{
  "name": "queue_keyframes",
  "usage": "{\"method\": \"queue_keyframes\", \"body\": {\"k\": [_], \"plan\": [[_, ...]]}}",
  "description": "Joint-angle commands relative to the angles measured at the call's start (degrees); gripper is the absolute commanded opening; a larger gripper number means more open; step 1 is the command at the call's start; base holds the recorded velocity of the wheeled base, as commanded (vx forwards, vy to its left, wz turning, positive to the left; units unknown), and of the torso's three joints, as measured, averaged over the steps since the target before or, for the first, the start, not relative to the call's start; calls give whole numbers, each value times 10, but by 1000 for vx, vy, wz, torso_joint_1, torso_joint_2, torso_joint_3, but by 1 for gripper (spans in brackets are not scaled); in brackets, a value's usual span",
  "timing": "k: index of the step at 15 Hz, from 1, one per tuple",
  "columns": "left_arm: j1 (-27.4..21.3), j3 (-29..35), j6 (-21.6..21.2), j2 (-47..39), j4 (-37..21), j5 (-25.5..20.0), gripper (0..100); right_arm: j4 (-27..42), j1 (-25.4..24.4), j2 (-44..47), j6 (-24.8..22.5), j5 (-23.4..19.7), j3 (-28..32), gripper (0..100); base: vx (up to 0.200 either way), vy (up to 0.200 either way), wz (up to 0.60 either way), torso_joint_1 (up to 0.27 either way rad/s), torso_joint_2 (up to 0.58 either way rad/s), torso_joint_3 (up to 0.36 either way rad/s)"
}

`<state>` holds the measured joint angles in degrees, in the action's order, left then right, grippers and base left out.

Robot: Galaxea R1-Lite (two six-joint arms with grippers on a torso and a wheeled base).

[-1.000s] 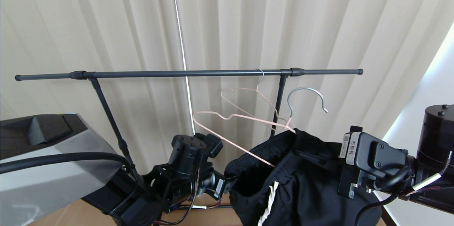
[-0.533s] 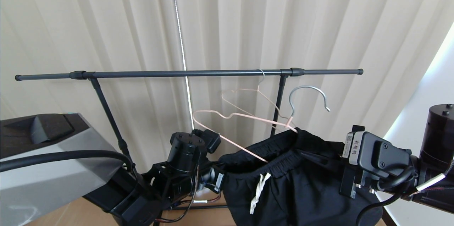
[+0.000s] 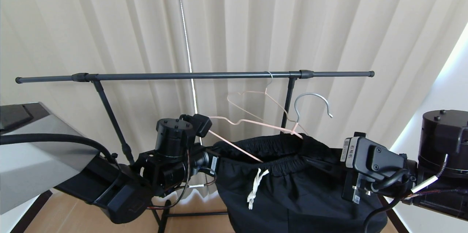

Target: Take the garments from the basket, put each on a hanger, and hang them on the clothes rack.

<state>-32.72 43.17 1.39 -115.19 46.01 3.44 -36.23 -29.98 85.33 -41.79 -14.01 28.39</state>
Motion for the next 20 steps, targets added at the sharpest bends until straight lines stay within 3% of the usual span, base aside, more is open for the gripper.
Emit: {"method": "queue_keyframes", "body": {"k": [1,13,20], "plan": [[12,5,0,8,0,5,0,0,0,17,0,0,-2,0,0,0,0,0,0,0],[82,37,-3,8,0,6,0,6,16,29,-17,0,-18,0,0,0,0,0,0,0],[82,27,-17,40,-4,5,0,4,16,70,-29,1,-21,0,0,0,0,0,0,0]]}}
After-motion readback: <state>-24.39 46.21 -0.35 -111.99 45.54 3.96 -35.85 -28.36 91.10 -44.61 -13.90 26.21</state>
